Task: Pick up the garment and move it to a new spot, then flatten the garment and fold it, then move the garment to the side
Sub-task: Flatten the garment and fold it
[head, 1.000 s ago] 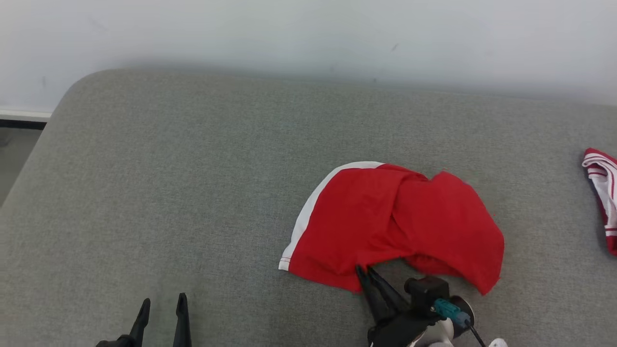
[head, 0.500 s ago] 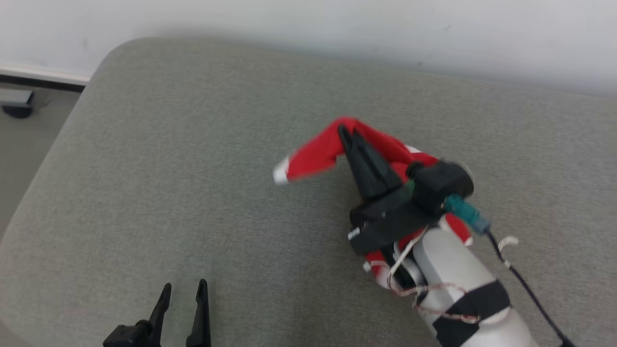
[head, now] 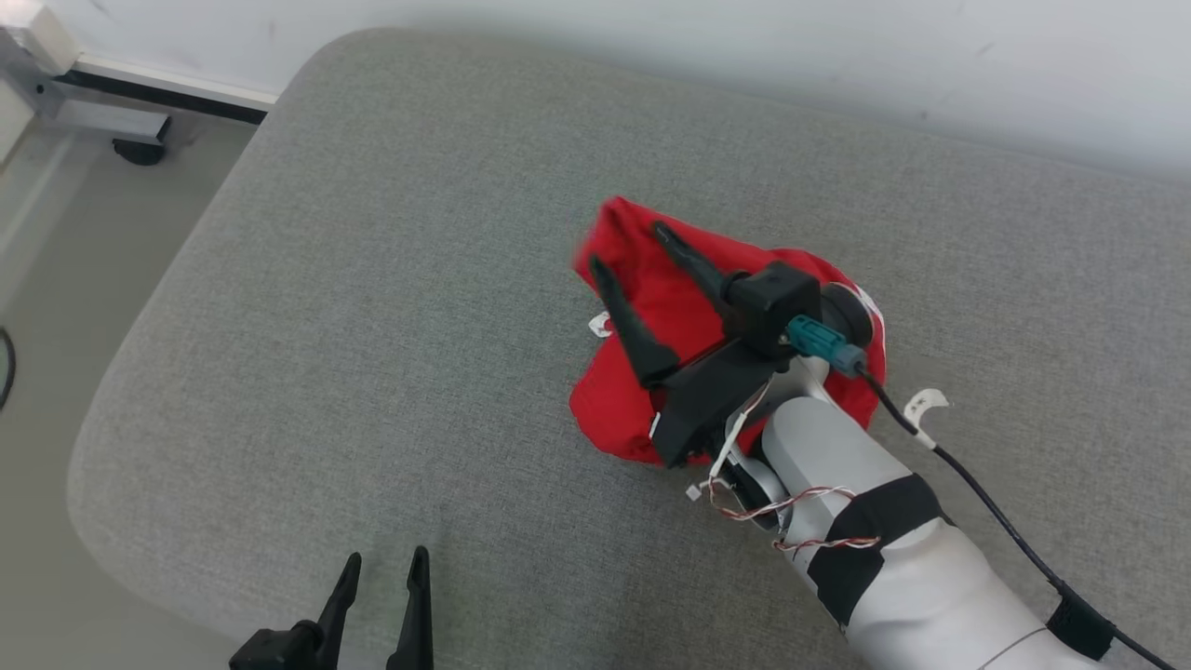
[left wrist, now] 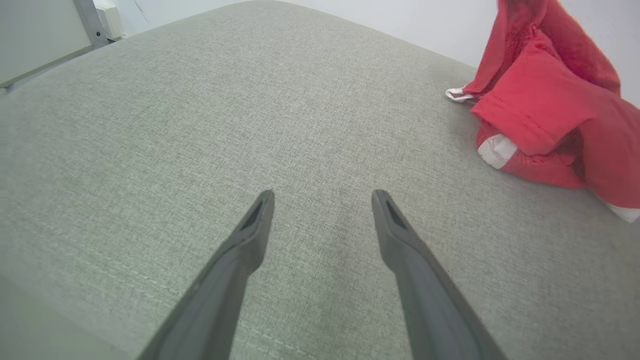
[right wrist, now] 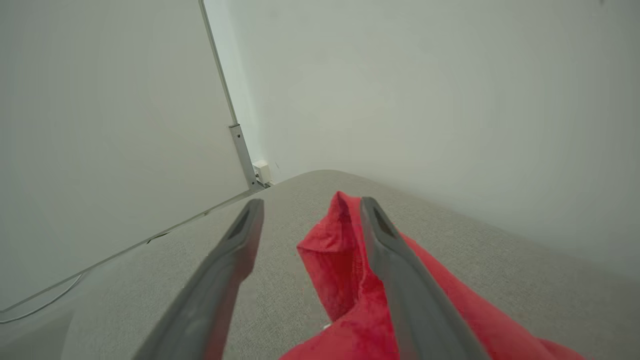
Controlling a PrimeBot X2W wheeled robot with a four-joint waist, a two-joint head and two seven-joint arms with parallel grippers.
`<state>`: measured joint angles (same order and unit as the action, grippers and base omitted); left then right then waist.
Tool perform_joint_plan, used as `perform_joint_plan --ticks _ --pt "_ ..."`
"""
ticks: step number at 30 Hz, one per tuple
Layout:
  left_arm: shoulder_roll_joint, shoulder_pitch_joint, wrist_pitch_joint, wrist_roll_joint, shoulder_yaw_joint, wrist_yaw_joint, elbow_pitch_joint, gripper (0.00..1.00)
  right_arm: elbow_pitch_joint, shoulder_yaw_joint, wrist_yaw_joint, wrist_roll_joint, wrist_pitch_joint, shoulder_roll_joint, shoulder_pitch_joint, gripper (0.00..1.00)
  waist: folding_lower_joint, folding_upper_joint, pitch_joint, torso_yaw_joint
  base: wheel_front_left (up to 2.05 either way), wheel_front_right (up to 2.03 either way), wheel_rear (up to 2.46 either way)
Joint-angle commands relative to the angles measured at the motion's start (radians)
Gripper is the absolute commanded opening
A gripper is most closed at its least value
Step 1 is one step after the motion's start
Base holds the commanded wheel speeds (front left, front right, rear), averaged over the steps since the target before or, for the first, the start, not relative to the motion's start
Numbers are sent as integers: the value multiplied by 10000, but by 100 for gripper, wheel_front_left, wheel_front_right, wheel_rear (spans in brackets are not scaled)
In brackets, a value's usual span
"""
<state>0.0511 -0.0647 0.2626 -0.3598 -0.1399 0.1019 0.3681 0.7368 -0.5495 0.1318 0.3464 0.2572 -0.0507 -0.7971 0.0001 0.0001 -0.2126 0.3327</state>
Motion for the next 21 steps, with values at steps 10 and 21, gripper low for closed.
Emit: perform_joint_plan --ticks 10,21 --pt "-7 -91 28 179 315 -73 -148 100 -1128 795 -27 -83 59 -193 1156 100 -1 -1 104 -747 0 0 0" --pt "-7 31 28 420 506 71 -82 100 -2039 2826 -27 -722 63 -345 4400 100 -1 -1 498 -1568 0 0 0"
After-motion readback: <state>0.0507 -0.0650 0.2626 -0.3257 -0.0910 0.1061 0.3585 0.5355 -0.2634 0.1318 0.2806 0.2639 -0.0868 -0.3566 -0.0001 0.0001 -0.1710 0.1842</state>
